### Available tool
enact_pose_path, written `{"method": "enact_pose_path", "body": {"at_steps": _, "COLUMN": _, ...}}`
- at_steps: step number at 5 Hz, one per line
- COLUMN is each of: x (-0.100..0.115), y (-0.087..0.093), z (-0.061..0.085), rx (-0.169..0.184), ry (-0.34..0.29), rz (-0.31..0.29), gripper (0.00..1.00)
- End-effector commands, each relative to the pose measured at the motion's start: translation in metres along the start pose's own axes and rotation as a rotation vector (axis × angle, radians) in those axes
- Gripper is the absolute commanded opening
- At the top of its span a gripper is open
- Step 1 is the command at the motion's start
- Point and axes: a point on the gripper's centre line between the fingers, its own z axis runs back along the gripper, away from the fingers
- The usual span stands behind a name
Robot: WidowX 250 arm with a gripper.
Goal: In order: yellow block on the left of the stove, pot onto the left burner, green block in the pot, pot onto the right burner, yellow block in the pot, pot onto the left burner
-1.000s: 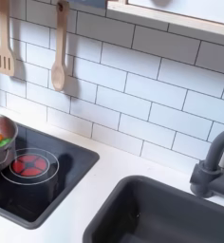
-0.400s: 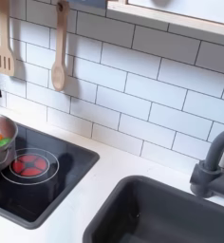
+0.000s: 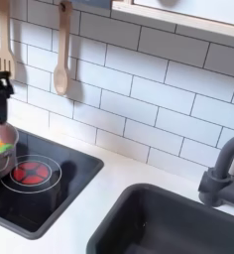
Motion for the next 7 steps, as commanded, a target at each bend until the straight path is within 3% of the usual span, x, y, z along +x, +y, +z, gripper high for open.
{"method": "enact_pose_path", "body": {"at_steps": 1, "x": -0.040, "y": -0.019, "z": -0.009, "rx": -0.007, "ry": 0.070, "rz": -0.113, "gripper": 1.00}}
{"method": "enact_pose_path", "body": {"at_steps": 2, "x": -0.070, "y": -0.029, "z": -0.013, "rx": -0.036, "ry": 0.126, "rz": -0.188, "gripper": 1.00}}
{"method": "enact_pose_path", "body": {"at_steps": 4, "x": -0.126, "y": -0.037, "z": -0.015, "rx": 0.004, "ry": 0.182, "rz": -0.335, "gripper": 1.00}}
{"method": "enact_pose_path", "body": {"at_steps": 5, "x": -0.149, "y": -0.032, "z": -0.016, "rx": 0.025, "ry": 0.202, "rz": -0.396, "gripper": 1.00}}
{"method": "enact_pose_path", "body": {"at_steps": 6, "x": -0.167, "y": -0.025, "z": -0.011, "rx": 0.024, "ry": 0.229, "rz": -0.430, "gripper": 1.00}}
{"method": "enact_pose_path", "body": {"at_steps": 7, "x": -0.178, "y": -0.022, "z": -0.005, "rx": -0.003, "ry": 0.260, "rz": -0.473, "gripper": 1.00}}
